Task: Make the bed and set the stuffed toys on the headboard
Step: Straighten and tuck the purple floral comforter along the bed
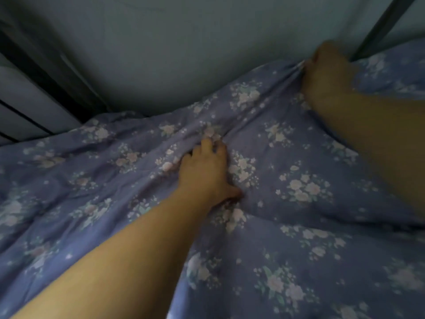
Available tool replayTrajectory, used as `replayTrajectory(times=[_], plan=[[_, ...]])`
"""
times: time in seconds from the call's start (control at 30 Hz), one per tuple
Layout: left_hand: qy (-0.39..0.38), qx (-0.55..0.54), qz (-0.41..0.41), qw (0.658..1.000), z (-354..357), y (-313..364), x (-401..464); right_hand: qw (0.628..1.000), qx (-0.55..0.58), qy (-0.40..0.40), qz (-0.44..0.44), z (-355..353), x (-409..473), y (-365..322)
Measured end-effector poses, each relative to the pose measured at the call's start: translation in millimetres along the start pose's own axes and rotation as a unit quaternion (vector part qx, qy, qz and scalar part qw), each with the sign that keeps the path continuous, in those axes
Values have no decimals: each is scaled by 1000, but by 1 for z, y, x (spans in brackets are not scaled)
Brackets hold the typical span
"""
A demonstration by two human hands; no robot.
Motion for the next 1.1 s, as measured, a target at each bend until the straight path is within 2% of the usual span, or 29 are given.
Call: replayTrajectory(times=[0.07,0.1,0.13,0.17,0.23,0.27,0.33,0.47,0.6,0.67,0.73,0.77,0.87,1.03,1.1], plan=[[187,22,45,981,-21,4,4,998,-12,-48,-25,23,-3,-2],[246,23,31,968,-25,3,8,994,-37,-91,-47,46,-10,1],[251,6,-6,968,-20,-1,16,985,-72,-135,-78,76,-17,8],[218,-32,-56,974,-9,-7,27,971,-125,-168,-114,102,-26,13],[98,-79,-132,983,22,-13,51,950,-202,-172,-165,127,-33,18],[71,-79,-143,984,31,-13,60,947,-214,-172,-168,130,-29,20],[74,-66,-145,984,34,-16,68,951,-212,-153,-166,129,-24,19],[59,-37,-141,988,36,-15,73,968,-166,-60,-179,120,-37,18],[32,-84,-168,982,27,-39,95,980,-116,-53,-153,111,-36,20],[56,-44,-173,982,18,-35,109,982,-107,-49,-147,110,-37,21],[125,-27,-129,983,10,4,116,986,-71,-51,-143,109,-36,20],[152,-59,-113,980,12,26,118,990,-36,-53,-129,106,-32,21],[206,-117,-148,960,23,48,117,990,119,-42,-67,89,-23,28],[201,-76,-157,964,31,46,123,958,277,-79,0,71,-8,42],[206,-70,-156,963,28,48,121,965,260,-37,-20,47,12,42]])
Point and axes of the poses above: each hand's wrist, its own x-axis towards the middle knuckle, its own z-axis out of the palm, y = z × x, the point moved 8 cm from there along x, towards the middle knuckle, and after that the axes turned 13 degrees about z, right-handed, at the moved point
